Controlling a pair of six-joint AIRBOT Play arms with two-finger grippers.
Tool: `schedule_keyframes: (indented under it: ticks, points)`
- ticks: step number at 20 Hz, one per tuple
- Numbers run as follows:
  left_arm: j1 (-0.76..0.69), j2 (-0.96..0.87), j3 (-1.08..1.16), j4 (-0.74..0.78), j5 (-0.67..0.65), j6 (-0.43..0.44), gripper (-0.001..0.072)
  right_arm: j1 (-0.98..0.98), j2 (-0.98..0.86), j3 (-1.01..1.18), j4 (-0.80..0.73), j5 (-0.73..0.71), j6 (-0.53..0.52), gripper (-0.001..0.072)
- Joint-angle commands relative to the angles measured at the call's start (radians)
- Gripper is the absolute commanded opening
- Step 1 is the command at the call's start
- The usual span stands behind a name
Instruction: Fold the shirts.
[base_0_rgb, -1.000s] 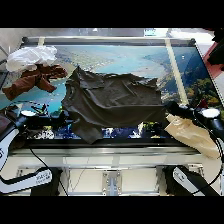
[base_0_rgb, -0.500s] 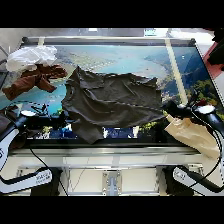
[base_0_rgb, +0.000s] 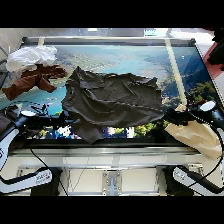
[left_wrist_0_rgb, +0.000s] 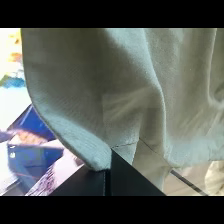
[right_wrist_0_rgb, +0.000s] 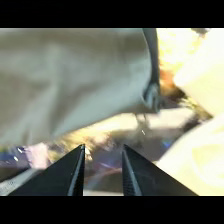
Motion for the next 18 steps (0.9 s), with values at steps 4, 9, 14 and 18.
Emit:
schedule_keyframes:
  ticks: [4,9,14,18]
  points:
    - [0.0,0.0,0.001,0.0,-0.006,0.01,0.0014,0.0,0.006,-0.101,0.039,-0.119,0.127,0.0446]
    - [0.0,0.0,0.001,0.0,-0.022,0.013,0.0015,0.002,-0.058,-0.212,0.351,-0.308,-0.061,0.0445]
    - [0.0,0.0,0.001,0.0,-0.021,0.013,0.0015,0.002,-0.06,-0.211,0.399,-0.431,-0.066,0.044]
    - [0.0,0.0,0.001,0.0,-0.021,0.014,0.0015,0.002,-0.06,-0.211,0.402,-0.447,-0.069,0.0026]
